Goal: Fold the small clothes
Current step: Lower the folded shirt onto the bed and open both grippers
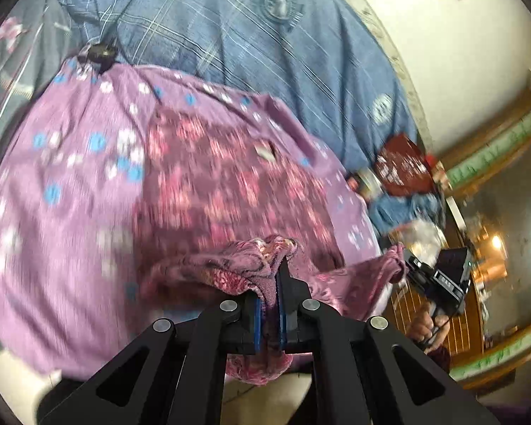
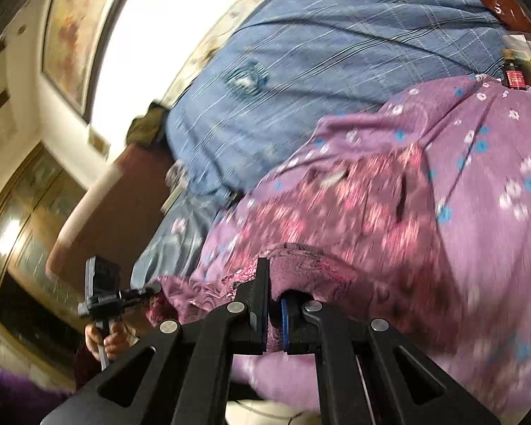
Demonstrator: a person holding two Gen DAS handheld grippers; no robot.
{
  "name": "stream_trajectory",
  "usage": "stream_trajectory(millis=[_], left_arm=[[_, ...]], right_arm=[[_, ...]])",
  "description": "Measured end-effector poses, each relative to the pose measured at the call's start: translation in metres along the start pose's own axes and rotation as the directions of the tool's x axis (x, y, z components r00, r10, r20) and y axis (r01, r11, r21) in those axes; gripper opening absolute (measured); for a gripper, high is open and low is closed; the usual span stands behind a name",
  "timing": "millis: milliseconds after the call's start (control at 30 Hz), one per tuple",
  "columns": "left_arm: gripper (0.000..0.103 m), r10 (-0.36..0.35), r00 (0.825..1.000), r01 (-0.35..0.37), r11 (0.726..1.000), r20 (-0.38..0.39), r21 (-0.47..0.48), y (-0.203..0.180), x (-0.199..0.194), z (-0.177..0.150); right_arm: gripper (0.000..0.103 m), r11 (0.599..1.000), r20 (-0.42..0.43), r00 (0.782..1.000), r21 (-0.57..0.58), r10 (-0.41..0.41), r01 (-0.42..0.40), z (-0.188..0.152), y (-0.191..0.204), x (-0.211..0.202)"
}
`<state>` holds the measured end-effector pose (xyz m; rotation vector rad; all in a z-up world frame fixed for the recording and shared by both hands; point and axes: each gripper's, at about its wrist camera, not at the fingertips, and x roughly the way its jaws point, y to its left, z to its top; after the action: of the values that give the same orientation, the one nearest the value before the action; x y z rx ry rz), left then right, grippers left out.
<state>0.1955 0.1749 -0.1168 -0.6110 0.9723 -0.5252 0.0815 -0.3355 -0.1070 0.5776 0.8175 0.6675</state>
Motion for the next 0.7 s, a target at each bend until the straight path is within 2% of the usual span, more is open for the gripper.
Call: stream_trajectory(millis=[167, 267, 333, 367, 400, 467, 533, 567, 600, 633, 667, 700], left_arm=[[0.005, 0.017, 1.000, -0.017, 0.995, 0.000, -0.100, 0.036, 0.074, 0.082], [0.005, 0.045, 0.999, -0.040, 0.982, 0.025, -0.185, 0.059, 0.122, 0.117], [0.006, 0.067, 0.996, -0.049, 0.965, 0.062, -0.258, 0.080, 0.148, 0.132], [0.008, 0.079, 0.993, -0.050, 0.955, 0.087, -0.292, 0.091, 0.159, 0.135], [0.010, 0.083, 0.991, -0.048, 0.951, 0.101, -0.306, 0.094, 0.169, 0.135], [0.011, 0.077, 0.988, -0.030, 0.947, 0.136, -0.320, 0.103, 0.180, 0.127], [0.011, 0.061, 0.974, 0.012, 0.948, 0.219, -0.318, 0.102, 0.176, 0.115], [0.013, 0.054, 0.968, 0.028, 0.947, 0.246, -0.319, 0.100, 0.175, 0.112], [0.023, 0.040, 0.961, 0.047, 0.951, 0.272, -0.305, 0.096, 0.170, 0.112], [0.031, 0.041, 0.943, 0.053, 0.961, 0.331, -0.270, 0.090, 0.157, 0.109], [0.053, 0.071, 0.916, 0.031, 0.969, 0.395, -0.246, 0.086, 0.146, 0.106], [0.073, 0.113, 0.879, -0.003, 0.972, 0.463, -0.233, 0.083, 0.135, 0.102]], right_arm=[[0.004, 0.992, 0.059, 0.997, 0.119, -0.058, 0.050, 0.070, -0.052, 0.053], [0.005, 0.974, 0.107, 0.989, 0.212, -0.106, 0.082, 0.100, -0.094, 0.087], [0.012, 0.950, 0.120, 0.982, 0.295, -0.145, 0.104, 0.110, -0.123, 0.111], [0.021, 0.932, 0.115, 0.977, 0.337, -0.182, 0.134, 0.112, -0.136, 0.121], [0.044, 0.915, 0.116, 0.972, 0.374, -0.205, 0.149, 0.112, -0.149, 0.130], [0.066, 0.887, 0.168, 0.951, 0.431, -0.258, 0.164, 0.103, -0.170, 0.136], [0.066, 0.883, 0.207, 0.929, 0.427, -0.306, 0.196, 0.096, -0.175, 0.134], [0.066, 0.889, 0.206, 0.930, 0.413, -0.304, 0.199, 0.097, -0.172, 0.134], [0.065, 0.911, 0.218, 0.934, 0.367, -0.282, 0.189, 0.101, -0.162, 0.133], [0.065, 0.936, 0.244, 0.932, 0.295, -0.269, 0.192, 0.104, -0.146, 0.131], [0.063, 0.951, 0.258, 0.929, 0.230, -0.265, 0.207, 0.104, -0.131, 0.130], [0.062, 0.964, 0.253, 0.933, 0.134, -0.256, 0.228, 0.102, -0.109, 0.133]])
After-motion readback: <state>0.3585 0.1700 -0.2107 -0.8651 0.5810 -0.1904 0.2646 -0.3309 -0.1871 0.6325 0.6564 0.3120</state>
